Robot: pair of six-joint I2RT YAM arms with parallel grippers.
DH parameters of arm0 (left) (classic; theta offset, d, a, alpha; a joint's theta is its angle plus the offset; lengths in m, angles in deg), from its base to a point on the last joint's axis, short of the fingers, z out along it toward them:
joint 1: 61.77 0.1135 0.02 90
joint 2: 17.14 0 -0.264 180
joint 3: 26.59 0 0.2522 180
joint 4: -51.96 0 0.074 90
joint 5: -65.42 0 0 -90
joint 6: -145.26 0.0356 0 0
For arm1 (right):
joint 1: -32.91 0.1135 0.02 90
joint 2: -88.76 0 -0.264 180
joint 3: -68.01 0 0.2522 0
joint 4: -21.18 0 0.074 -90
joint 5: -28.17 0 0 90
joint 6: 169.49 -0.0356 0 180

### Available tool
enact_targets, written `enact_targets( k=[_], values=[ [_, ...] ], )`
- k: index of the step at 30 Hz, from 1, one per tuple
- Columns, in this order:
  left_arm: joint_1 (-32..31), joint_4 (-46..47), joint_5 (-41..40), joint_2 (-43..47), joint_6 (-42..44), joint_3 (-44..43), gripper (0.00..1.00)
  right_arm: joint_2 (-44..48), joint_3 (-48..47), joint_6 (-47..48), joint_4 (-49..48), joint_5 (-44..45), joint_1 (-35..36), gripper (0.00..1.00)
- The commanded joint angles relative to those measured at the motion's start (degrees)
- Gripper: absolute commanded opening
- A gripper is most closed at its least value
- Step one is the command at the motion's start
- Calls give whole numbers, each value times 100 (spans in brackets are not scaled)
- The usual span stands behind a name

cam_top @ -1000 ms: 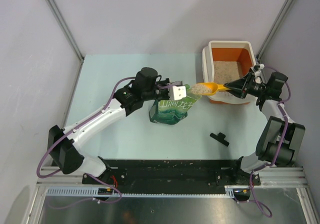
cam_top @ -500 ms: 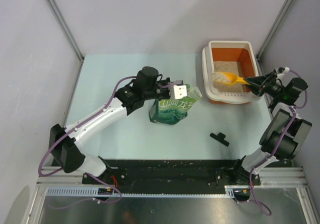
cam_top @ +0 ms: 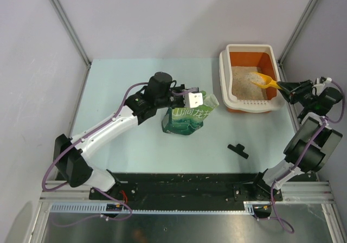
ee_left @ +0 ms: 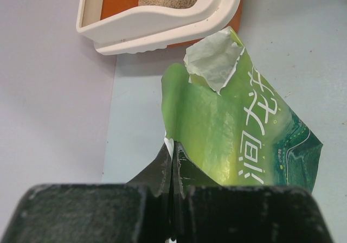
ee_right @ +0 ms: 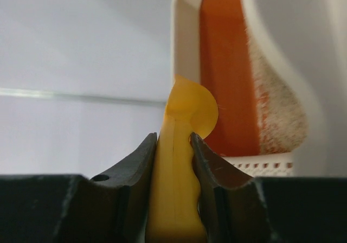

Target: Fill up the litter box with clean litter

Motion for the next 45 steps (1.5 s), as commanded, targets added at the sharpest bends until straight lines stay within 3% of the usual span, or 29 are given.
enact_targets(
  k=[1, 9, 14, 24, 32, 39, 45],
  values=[
    [-5, 269, 77, 102, 95, -202, 0, 500, -370, 1251, 1265, 1374, -52, 0],
    [-5, 269, 60, 269, 113, 0, 0, 764, -871, 2104, 2411, 2992, 290, 0],
    [-5, 260, 77, 435, 87, 158, 0, 475, -1581, 2367, 2964, 3817, 580, 0],
    [-5, 269, 42, 629, 69, 422, 0, -457, -2743, 2922, 3316, 4232, 1380, 0],
    [4, 260, 51, 594, 148, 361, 0, -10, -2515, 3123, 3923, 3802, 1442, 0],
    [4, 260, 165, 577, 139, 291, 0, 790, -2488, 5257, 5091, 4618, 1564, 0],
    [4, 269, 227, 559, 69, 334, 0, 1475, -2497, 6804, 5409, 4646, 2329, 0]
  ],
)
